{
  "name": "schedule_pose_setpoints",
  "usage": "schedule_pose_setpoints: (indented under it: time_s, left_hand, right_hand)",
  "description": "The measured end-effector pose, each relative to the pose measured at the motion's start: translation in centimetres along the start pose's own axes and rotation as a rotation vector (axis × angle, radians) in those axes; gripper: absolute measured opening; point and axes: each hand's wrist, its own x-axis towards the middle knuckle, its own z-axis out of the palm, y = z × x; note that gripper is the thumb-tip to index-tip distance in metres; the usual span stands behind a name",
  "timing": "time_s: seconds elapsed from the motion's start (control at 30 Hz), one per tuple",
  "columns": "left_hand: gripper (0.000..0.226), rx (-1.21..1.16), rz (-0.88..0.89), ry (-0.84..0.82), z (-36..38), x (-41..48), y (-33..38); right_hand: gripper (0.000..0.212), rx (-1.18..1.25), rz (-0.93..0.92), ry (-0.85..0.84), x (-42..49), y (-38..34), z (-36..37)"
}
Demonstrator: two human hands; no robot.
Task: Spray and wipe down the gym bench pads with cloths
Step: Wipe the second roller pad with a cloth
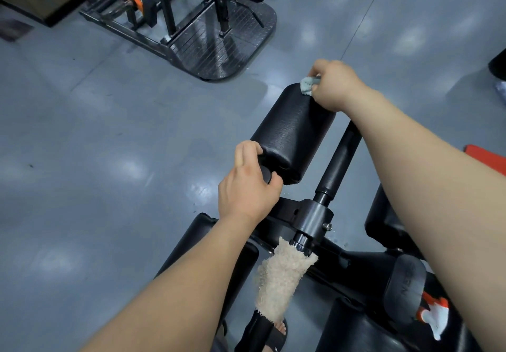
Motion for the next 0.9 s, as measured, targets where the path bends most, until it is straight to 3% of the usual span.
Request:
schedule_pose_setpoints:
  time_s: [0.2, 0.4, 0.5, 0.63, 0.9]
  left_hand:
    - [0.076, 0.007, -0.081, -0.04, 0.3, 0.5, 0.1]
    - [0.075, 0.018, -0.1, -0.069, 0.3, 0.6, 0.4]
    - [0.074, 0.026, -0.096, -0.065, 0.4, 0.6, 0.3]
    - [0.07, 0.034, -0.085, -0.054, 0.5, 0.5, 0.2]
    - [0.071, 0.042, -0.093, -0.051, 0.5, 0.5, 0.3]
  right_hand:
    - [0.011, 0.001, 0.136, -0.13, -1.7, 1.9, -1.4]
    - [0.011, 0.136, 0.205, -0.091, -2.2, 3.1, -1.6]
    - [0.009, 0.234, 0.157, -0.013, -1.4, 2.2, -1.2]
    - [0.01, 0.171, 0.044, 0.028, -1.3, 1.1, -0.6]
    - [0.003, -0.074, -0.159, -0.13, -6.6, -1.9, -0.3]
